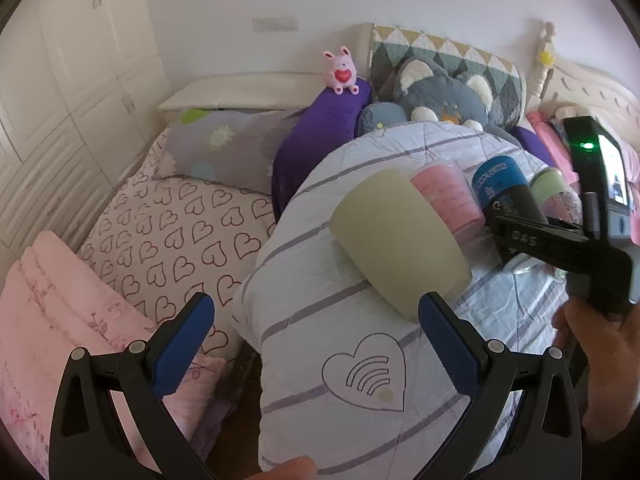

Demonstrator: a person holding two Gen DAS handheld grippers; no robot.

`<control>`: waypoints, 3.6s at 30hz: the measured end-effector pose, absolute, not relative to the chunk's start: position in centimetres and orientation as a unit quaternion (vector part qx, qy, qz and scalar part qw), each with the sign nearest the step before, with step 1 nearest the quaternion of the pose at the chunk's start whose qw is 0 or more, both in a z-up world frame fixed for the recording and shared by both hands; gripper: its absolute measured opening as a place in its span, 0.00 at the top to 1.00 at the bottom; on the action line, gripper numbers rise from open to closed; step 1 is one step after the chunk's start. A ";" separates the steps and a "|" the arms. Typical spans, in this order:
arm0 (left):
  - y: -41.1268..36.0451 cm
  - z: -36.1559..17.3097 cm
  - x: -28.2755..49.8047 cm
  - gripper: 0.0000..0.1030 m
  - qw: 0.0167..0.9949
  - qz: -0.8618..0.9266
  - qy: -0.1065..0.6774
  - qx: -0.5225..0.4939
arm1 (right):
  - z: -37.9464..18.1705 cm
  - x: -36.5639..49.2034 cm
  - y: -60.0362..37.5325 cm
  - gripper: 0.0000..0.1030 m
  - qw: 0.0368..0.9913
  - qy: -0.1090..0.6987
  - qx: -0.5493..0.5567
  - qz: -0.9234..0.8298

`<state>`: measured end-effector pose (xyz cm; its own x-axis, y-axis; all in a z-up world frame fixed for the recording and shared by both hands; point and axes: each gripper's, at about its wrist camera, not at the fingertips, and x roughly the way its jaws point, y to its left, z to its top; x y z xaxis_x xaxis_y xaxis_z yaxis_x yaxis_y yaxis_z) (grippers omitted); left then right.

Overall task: Flip cup upright
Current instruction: 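Close the right gripper around the blue-and-black cup and lift it, then lower the blue-and-black cup onto the cloth and open the right gripper, then grasp the blue-and-black cup with the left gripper and lift it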

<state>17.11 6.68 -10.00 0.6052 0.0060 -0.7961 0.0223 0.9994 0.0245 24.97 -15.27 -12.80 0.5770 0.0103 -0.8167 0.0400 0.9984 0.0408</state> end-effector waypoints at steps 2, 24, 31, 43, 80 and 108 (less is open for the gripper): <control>6.7 -9.7 16.6 0.00 0.896 -0.002 0.444 0.016 | -12.0 24.0 -15.3 0.34 0.891 0.452 0.033 -0.002; 5.4 -7.2 3.6 0.00 0.898 0.014 0.438 0.035 | -14.9 8.6 -17.1 0.33 0.872 0.483 0.059 0.060; 4.7 -5.7 1.3 0.00 0.904 0.017 0.425 0.033 | -9.3 5.4 -18.5 0.20 0.901 0.418 0.077 0.085; 2.2 -3.0 -2.6 0.00 0.915 -0.007 0.404 0.017 | -1.6 -5.4 -22.9 0.19 0.945 0.311 0.086 0.052; -6.5 -4.2 -2.6 0.00 0.891 -0.060 0.448 0.035 | -1.8 -7.3 -27.0 0.19 0.947 0.302 0.094 0.051; -10.9 -16.0 11.0 0.00 0.801 -0.032 0.595 -0.060 | -9.7 1.7 -33.3 0.19 0.907 0.391 0.154 0.035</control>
